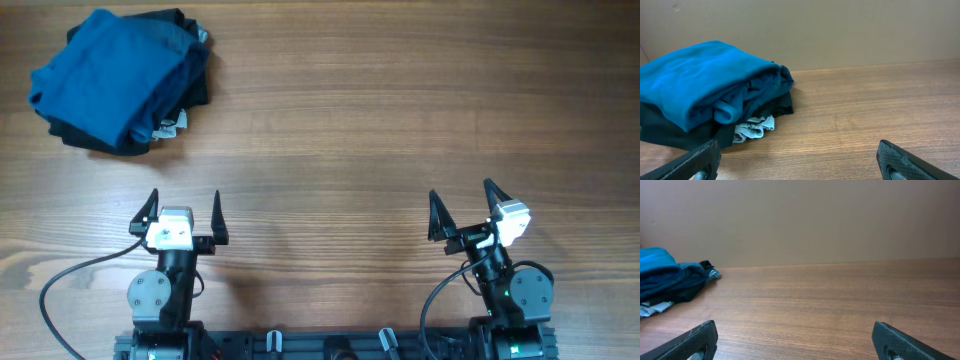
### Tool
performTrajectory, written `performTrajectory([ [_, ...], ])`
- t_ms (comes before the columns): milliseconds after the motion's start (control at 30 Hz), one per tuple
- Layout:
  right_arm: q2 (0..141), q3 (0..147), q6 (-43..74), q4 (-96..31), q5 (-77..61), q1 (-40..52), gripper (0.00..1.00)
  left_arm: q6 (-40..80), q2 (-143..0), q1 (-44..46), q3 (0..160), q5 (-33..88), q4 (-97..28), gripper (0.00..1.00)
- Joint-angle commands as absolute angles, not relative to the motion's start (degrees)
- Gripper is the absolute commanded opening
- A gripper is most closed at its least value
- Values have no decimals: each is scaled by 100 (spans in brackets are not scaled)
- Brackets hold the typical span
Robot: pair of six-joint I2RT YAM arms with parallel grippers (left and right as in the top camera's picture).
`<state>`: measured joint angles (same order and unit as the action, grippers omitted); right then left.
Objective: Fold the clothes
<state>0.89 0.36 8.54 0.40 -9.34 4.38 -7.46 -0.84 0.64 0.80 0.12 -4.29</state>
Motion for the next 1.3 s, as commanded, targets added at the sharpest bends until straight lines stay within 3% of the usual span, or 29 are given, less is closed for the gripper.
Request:
performTrajectory([
  [0, 43, 30, 788, 69, -851, 464, 100, -860, -16, 91, 36, 80, -425, 100],
  [333, 43, 30, 742, 71, -845, 464, 100, -860, -16, 91, 36, 80, -425, 100],
  [533, 58, 30, -427, 45, -681, 464, 100, -860, -16, 91, 36, 80, -425, 100],
  [1267, 64, 30, -451, 47, -683, 464, 100, -860, -16, 91, 36, 80, -425, 100],
])
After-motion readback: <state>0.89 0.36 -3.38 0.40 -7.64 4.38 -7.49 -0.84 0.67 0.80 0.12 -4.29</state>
